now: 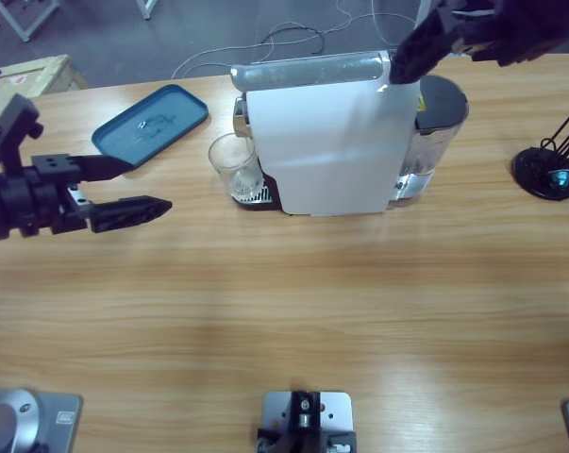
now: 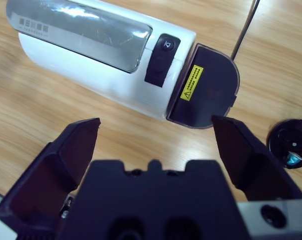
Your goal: Pour coffee
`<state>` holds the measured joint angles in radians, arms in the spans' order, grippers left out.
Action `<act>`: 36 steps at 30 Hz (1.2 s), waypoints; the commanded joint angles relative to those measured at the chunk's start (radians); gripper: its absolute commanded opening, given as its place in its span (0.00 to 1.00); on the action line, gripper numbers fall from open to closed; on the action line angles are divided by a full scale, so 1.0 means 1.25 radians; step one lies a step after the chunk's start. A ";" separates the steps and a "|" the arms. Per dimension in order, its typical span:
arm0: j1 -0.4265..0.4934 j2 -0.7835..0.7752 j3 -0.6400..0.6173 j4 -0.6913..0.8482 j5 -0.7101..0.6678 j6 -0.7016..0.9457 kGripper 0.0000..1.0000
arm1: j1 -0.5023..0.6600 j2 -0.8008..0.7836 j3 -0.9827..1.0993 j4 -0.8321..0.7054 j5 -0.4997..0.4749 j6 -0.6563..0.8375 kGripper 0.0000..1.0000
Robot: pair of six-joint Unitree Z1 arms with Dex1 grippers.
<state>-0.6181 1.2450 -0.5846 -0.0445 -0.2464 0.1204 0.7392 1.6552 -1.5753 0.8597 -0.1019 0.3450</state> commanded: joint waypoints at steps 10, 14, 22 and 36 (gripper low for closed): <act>-0.011 0.001 0.030 -0.013 -0.019 0.006 1.00 | 0.010 -0.025 0.041 -0.031 0.025 0.014 1.00; -0.011 0.003 0.030 -0.014 -0.019 0.007 1.00 | 0.010 -0.026 0.046 -0.038 0.028 0.014 1.00; -0.011 0.007 0.029 -0.016 -0.024 0.012 1.00 | 0.010 -0.071 0.093 -0.076 0.049 0.005 1.00; -0.021 0.015 0.023 -0.016 -0.027 0.022 1.00 | 0.011 -0.448 0.634 -0.247 0.026 -0.047 1.00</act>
<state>-0.6303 1.2451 -0.5787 -0.0574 -0.2632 0.1302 0.7436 1.2340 -0.9920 0.6423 -0.0543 0.3132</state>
